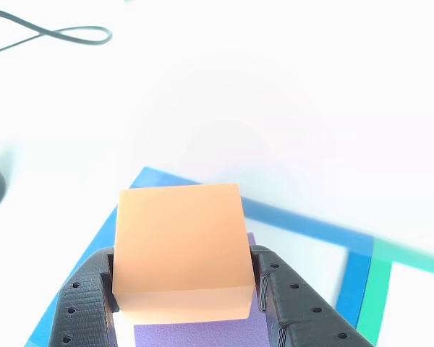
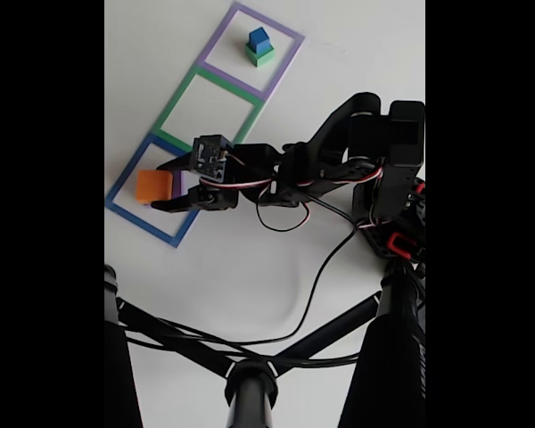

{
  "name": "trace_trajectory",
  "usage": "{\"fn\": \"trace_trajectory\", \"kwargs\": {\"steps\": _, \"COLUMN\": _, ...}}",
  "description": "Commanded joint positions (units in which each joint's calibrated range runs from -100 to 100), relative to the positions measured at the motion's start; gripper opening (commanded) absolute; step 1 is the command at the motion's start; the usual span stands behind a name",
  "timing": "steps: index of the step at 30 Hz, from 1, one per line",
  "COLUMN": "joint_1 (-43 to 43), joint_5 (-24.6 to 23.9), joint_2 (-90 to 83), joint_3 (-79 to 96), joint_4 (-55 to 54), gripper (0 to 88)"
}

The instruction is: Tower of hanoi

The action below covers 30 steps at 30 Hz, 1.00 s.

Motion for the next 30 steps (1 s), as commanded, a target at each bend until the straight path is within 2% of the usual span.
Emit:
{"fn": "trace_trajectory", "kwargs": {"steps": 1, "joint_1": 1.0, "joint_5": 0.0, "joint_2": -0.94, "joint_3": -0.99, "joint_4": -1.76, "gripper": 8.7}}
{"fn": "trace_trajectory", "kwargs": {"steps": 25, "joint_1": 1.09, "joint_5": 0.0, "joint_2": -1.35, "joint_3": 2.92, "joint_4": -4.19, "gripper": 8.9}}
{"fn": "trace_trajectory", "kwargs": {"steps": 30, "joint_1": 1.0, "joint_5": 0.0, "joint_2": -0.94, "joint_3": 3.1, "joint_4": -5.24, "gripper": 13.7}}
